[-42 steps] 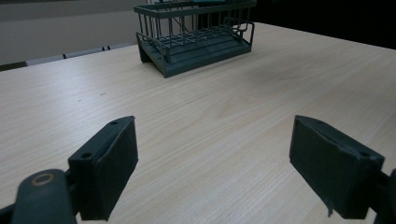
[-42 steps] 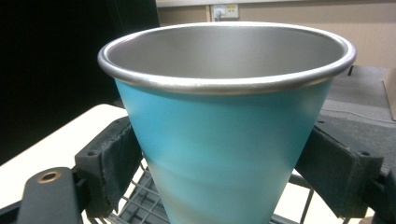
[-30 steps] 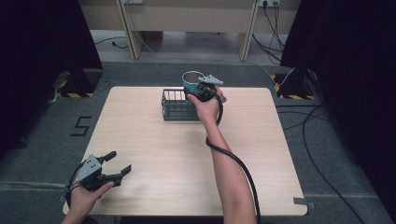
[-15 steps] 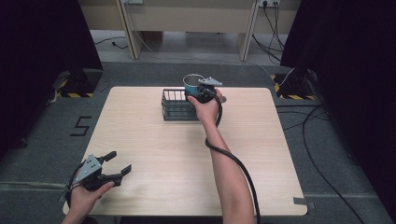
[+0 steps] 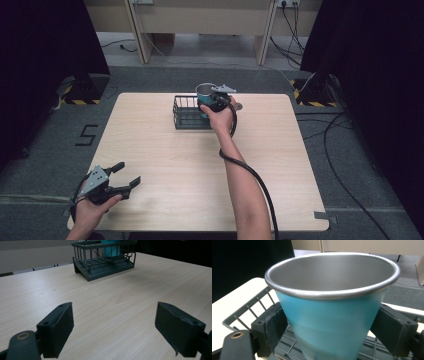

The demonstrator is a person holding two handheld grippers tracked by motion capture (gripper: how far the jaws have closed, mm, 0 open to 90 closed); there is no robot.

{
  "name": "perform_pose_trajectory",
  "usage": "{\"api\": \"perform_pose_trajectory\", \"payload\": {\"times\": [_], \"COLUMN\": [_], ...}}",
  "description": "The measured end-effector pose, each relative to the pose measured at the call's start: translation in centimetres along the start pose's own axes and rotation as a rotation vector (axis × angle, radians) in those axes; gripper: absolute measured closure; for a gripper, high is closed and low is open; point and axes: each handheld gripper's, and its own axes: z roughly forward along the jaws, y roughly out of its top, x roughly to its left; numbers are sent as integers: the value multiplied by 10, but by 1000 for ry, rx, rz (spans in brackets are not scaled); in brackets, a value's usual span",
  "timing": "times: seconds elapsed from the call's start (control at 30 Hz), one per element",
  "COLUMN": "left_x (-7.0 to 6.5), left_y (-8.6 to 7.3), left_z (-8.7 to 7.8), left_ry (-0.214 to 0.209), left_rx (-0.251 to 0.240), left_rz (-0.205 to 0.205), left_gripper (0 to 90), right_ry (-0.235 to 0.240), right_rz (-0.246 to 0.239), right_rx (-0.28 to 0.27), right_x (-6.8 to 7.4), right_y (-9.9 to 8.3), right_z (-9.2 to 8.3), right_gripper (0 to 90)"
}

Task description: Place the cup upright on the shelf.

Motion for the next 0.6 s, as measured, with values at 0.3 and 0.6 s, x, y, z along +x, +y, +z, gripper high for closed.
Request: {"api": "perform_pose_trajectory", "payload": {"times": [0.3, 0.6], "left_x": [0, -1], "left_y": [0, 0], "left_z": [0, 1], "left_ry": [-1, -3], "left_rx": [1, 3], "left_rz": [0, 2], "left_gripper": [150, 150], "right_ry": [3, 10], "right_rz": [-8, 7], "right_rx": [12, 12], "right_x": [1, 1], "right_y": [-2, -2], "right_z": [1, -7], "right_gripper": [162, 159]}}
